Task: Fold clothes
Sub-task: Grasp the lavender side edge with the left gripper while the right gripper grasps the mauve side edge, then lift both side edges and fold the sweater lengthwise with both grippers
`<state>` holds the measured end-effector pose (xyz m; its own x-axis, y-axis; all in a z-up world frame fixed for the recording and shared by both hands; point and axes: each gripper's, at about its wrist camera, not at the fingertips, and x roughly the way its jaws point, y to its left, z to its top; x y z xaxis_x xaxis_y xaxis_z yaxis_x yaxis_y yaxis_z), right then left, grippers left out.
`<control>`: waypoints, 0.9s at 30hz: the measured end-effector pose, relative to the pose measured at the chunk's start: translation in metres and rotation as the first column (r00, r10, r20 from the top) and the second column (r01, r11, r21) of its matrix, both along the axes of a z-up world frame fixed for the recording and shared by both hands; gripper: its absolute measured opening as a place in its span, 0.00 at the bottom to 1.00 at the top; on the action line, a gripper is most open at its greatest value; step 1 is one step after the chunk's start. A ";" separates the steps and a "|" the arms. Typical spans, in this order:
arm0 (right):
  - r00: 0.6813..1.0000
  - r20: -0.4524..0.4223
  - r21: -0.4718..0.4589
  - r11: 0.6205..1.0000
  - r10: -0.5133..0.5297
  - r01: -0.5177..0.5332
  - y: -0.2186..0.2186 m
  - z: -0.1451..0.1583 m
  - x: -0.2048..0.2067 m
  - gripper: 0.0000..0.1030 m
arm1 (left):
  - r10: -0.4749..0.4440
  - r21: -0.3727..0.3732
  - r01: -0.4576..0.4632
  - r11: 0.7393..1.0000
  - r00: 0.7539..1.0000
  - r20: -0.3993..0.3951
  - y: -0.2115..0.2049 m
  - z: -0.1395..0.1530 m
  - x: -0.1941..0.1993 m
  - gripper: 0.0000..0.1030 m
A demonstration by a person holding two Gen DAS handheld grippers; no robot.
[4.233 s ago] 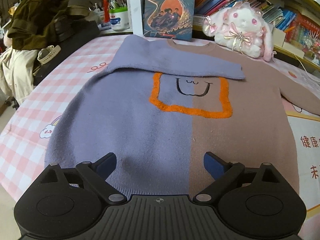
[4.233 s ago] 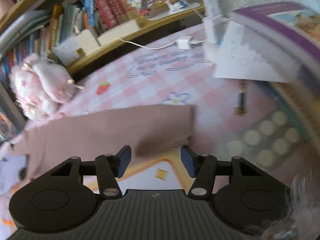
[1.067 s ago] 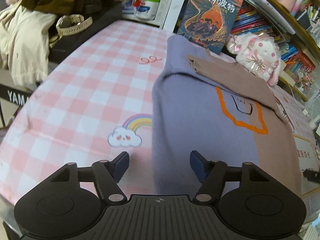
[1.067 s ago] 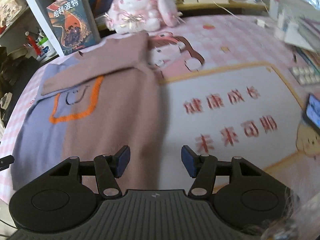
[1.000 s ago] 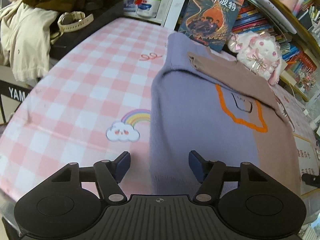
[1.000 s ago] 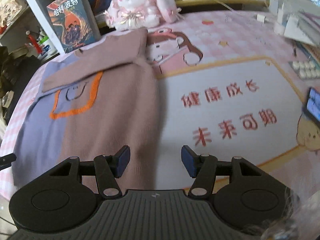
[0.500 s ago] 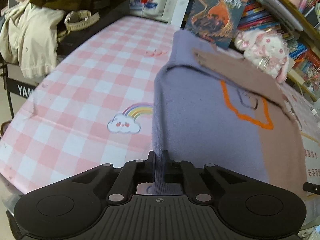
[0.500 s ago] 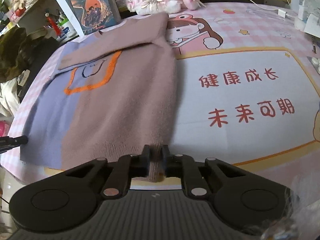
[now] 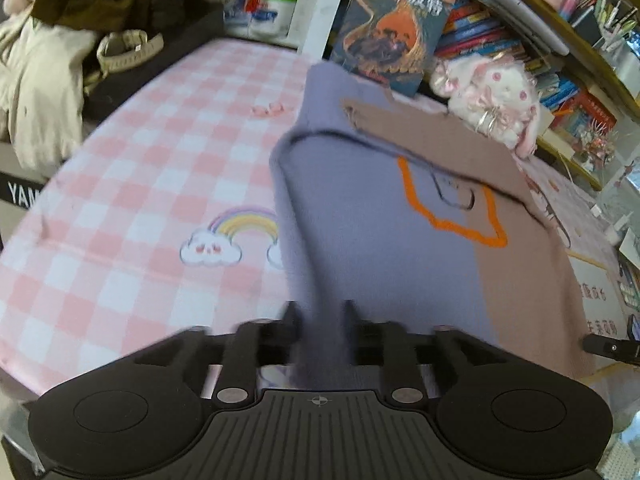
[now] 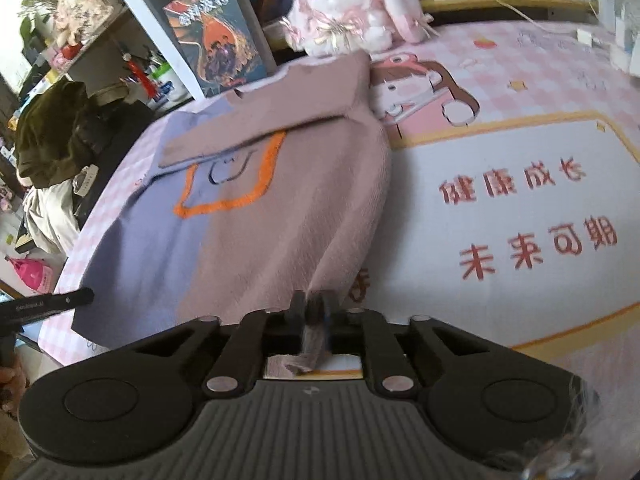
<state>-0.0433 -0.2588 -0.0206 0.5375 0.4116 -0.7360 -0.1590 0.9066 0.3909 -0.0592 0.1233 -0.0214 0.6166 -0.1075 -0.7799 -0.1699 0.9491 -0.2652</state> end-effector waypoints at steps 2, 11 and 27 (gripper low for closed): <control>1.000 -0.020 -0.001 1.000 -0.017 0.017 -0.002 -0.004 -0.001 0.37 | -0.002 -0.014 0.002 1.000 1.000 -0.014 0.001 -0.004 -0.001 0.60; 0.995 -0.075 0.032 0.997 -0.061 0.063 -0.006 -0.018 -0.002 0.41 | 0.056 -0.102 -0.056 0.993 0.998 -0.012 0.015 -0.010 0.002 0.55; 0.994 -0.075 0.047 0.996 -0.075 0.078 -0.002 -0.014 0.009 0.18 | 0.065 -0.137 -0.070 0.988 0.997 -0.041 0.023 -0.012 0.011 0.19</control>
<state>-0.0348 -0.2612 -0.0350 0.5145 0.4086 -0.7539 -0.0595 0.8941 0.4440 -0.0483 0.1467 -0.0331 0.5975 -0.1748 -0.7826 -0.2441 0.8900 -0.3851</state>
